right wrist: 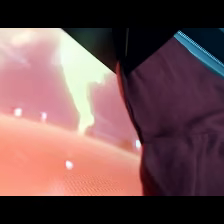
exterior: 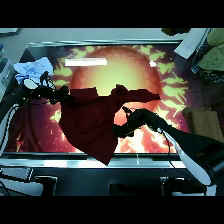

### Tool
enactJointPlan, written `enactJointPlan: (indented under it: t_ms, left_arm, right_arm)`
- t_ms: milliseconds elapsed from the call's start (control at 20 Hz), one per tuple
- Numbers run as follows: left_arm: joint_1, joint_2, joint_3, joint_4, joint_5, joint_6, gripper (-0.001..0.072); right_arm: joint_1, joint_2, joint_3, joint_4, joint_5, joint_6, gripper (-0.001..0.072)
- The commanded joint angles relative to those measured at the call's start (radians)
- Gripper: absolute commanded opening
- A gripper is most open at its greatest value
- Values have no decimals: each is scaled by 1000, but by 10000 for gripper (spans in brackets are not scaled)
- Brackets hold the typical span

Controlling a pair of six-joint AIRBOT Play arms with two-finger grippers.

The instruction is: Fold the clothes and pants, and hang the long-sleeved shirts on hangers.

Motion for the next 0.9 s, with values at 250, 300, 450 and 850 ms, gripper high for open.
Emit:
enactJointPlan:
  t_ms: [250,300,450,850]
  left_arm:
    - [148,160,85,0,-80,68,16]
    - [179,210,112,0,-95,68,16]
    - [247,387,185,-1,-123,67,16]
    - [270,896,225,38,-129,-23,16]
  right_arm:
    - [-208,299,196,-6,10,25,32]
    - [-257,359,257,-11,10,21,32]
    - [-370,528,458,-63,10,18,32]
    - [-450,852,779,-305,155,84,33]
